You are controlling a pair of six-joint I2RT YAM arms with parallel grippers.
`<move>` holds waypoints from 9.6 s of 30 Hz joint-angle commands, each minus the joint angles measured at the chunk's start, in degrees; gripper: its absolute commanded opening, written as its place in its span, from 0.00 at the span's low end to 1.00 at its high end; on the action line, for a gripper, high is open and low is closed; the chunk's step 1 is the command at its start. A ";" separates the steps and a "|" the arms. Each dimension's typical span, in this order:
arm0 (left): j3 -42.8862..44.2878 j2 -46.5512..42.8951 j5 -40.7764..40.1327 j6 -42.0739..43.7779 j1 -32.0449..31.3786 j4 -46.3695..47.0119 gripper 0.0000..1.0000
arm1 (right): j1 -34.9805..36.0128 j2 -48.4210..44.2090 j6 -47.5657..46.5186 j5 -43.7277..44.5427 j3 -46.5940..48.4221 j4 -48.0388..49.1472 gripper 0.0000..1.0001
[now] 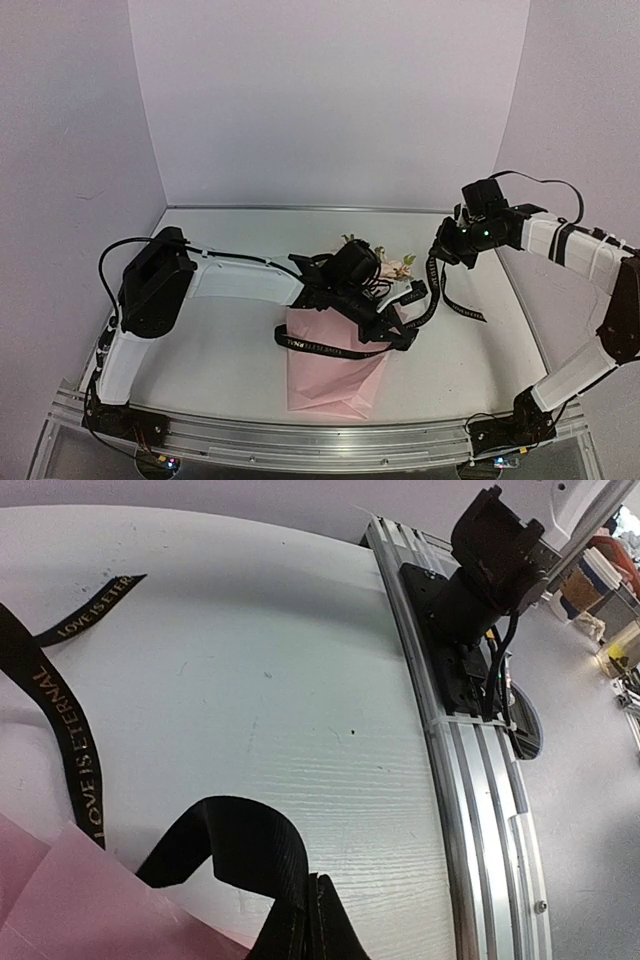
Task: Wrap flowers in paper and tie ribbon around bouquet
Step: Place the left side of the ribbon on the folded bouquet, then place the right side of the ribbon on the folded bouquet, then cross the ribbon over the folded bouquet.
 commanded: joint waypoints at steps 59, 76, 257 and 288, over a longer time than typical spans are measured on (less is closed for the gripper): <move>6.78 -1.73 -24.48 -7.86 10.50 -24.63 0.44 | 24.24 -13.27 -14.69 6.00 -13.86 -2.60 0.57; -12.69 -18.82 -27.02 -25.52 12.66 -4.93 0.00 | 35.27 2.55 -25.17 8.41 -1.87 -8.03 0.57; -24.24 -24.38 -11.79 -22.11 20.16 4.37 0.42 | 31.40 0.15 -2.69 30.79 -11.03 -9.83 0.62; -19.08 -22.37 -10.19 -17.87 18.81 -1.44 0.40 | 19.60 5.80 17.33 33.52 -26.00 -5.05 0.00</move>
